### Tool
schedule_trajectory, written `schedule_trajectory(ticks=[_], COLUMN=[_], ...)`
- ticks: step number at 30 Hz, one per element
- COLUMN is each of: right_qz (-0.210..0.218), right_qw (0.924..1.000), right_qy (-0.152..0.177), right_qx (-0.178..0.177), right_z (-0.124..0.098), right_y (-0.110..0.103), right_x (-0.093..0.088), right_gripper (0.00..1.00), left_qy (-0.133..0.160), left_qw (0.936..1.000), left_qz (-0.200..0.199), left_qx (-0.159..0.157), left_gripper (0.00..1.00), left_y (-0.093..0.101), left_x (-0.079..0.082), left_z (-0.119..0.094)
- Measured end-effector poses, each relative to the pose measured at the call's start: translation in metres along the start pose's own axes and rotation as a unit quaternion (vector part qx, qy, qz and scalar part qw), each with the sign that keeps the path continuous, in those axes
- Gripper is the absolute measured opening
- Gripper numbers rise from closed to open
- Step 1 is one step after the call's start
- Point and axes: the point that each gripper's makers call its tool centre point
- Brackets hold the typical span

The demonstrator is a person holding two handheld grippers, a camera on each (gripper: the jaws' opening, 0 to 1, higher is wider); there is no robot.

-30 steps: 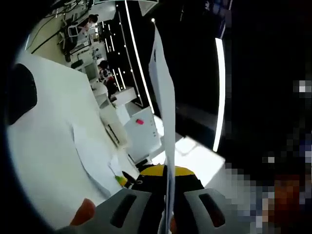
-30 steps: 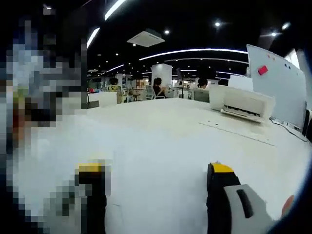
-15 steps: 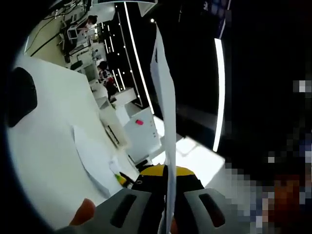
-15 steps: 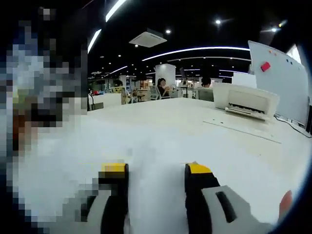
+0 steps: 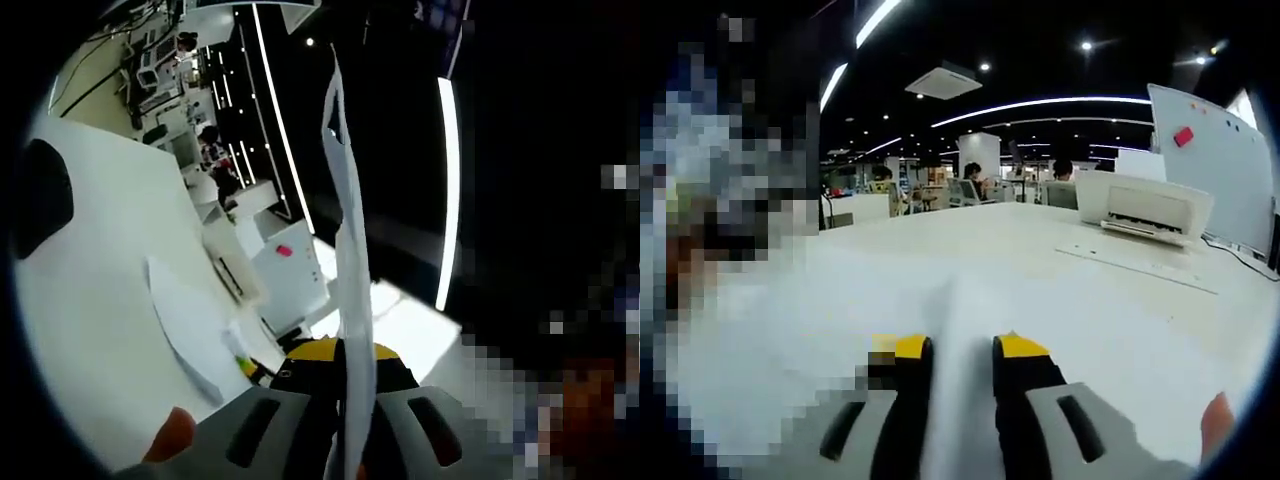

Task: Organize the stack of printing papers by aligning and flattening the scattered papers on the table

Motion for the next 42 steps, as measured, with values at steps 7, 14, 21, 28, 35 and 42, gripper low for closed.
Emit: schedule_trajectory(ticks=[7, 14, 21, 28, 35, 42], right_qz=[0.010, 0.040, 0.042, 0.046, 0.040, 0.034], right_qw=[0.9999, 0.9991, 0.9991, 0.9988, 0.9979, 0.9962], right_qy=[-0.006, -0.009, -0.002, 0.016, 0.050, 0.076], right_qx=[-0.008, -0.011, -0.010, -0.008, 0.006, 0.025], right_z=[-0.004, -0.012, -0.024, -0.041, -0.066, -0.093], right_y=[0.004, 0.006, 0.002, -0.002, -0.014, -0.032], right_x=[0.002, 0.007, 0.020, 0.037, 0.066, 0.097], right_gripper=[0.06, 0.01, 0.00, 0.00, 0.00, 0.00], left_qy=[-0.001, -0.001, -0.005, -0.007, -0.009, -0.011], left_qw=[1.0000, 1.0000, 0.9999, 0.9999, 0.9997, 0.9994], left_qz=[0.000, 0.004, 0.001, -0.001, -0.005, -0.010], left_qx=[-0.005, -0.008, -0.011, -0.016, -0.024, -0.033], left_gripper=[0.06, 0.06, 0.06, 0.06, 0.06, 0.06], left_y=[0.004, 0.007, 0.007, 0.010, 0.014, 0.016], left_x=[0.000, 0.002, 0.001, -0.002, -0.006, -0.009], left_z=[0.002, 0.003, 0.006, 0.008, 0.013, 0.020])
Point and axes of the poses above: the point that each gripper's makers call its tool centre point, and the gripper's own axes: z roughly forward along the fingers, y roughly to its right, x roughly out of its top, and after that the axes turned 13 degrees about z, right-handed
